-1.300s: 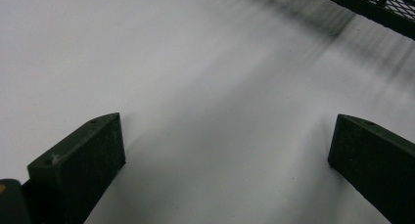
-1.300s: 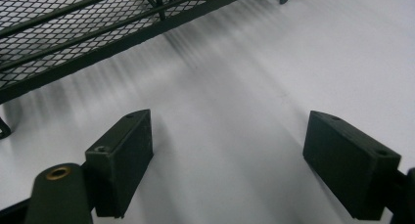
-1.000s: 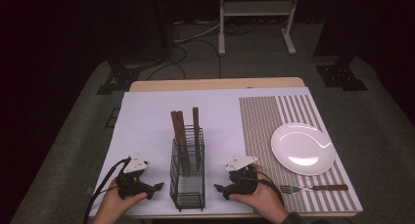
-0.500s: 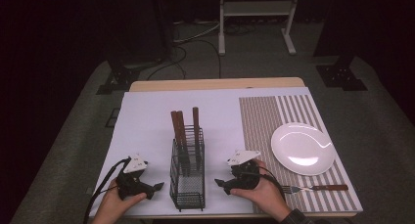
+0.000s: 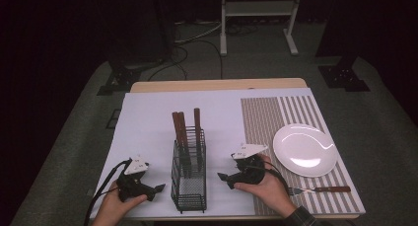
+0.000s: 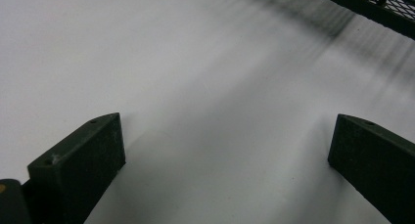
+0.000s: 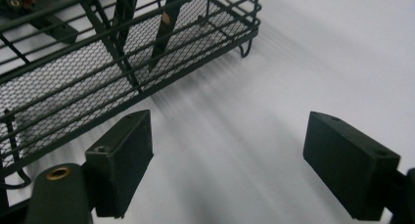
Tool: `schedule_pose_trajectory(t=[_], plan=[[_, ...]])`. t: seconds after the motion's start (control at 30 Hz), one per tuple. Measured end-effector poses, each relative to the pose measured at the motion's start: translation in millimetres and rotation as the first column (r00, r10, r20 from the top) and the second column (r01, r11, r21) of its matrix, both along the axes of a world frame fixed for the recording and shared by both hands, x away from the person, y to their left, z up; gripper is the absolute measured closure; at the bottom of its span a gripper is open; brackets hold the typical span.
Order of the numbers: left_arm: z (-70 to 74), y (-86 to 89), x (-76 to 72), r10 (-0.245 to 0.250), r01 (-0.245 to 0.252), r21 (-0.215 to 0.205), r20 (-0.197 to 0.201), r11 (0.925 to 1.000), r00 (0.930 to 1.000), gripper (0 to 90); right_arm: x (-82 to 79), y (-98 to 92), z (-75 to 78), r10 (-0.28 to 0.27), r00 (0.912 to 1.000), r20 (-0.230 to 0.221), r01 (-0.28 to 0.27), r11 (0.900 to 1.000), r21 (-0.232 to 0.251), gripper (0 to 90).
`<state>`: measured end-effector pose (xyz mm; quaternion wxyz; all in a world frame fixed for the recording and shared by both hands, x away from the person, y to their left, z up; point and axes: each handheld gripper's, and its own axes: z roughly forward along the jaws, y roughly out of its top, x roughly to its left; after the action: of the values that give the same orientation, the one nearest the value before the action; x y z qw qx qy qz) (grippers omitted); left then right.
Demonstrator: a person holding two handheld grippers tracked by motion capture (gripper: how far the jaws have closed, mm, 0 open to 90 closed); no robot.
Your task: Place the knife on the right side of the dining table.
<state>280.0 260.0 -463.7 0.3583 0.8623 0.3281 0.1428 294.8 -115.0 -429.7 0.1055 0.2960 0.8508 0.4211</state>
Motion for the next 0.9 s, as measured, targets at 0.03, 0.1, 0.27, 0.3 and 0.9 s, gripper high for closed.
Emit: schedule_pose_trajectory(t=[0.03,0.1,0.27,0.3,0.9], plan=[[0.0,0.0,0.0,0.0,0.0,0.0,0.0,1.0,1.0,0.0,0.9,-0.5,1.5,0.0,1.0,0.004,0.0,1.0,0.002,16.9],[-0.1,0.0,0.0,0.0,0.0,0.0,0.001,1.0,1.0,0.0,2.1,-1.2,3.8,-0.004,1.0,0.007,0.004,1.0,0.008,16.9],[0.0,0.0,0.0,0.0,0.0,0.0,0.0,1.0,1.0,0.0,5.1,-4.0,9.2,-0.007,0.9999,0.013,0.007,1.0,0.018,16.9],[0.0,0.0,0.0,0.0,0.0,0.0,0.0,1.0,1.0,0.0,5.7,-4.5,10.5,-0.011,0.9999,0.013,0.01,1.0,0.022,16.9],[-0.1,-0.1,0.0,0.0,0.0,-0.001,0.001,1.0,1.0,0.0,18.6,-6.4,38.9,-0.033,0.9981,0.052,0.029,0.997,0.076,17.2]])
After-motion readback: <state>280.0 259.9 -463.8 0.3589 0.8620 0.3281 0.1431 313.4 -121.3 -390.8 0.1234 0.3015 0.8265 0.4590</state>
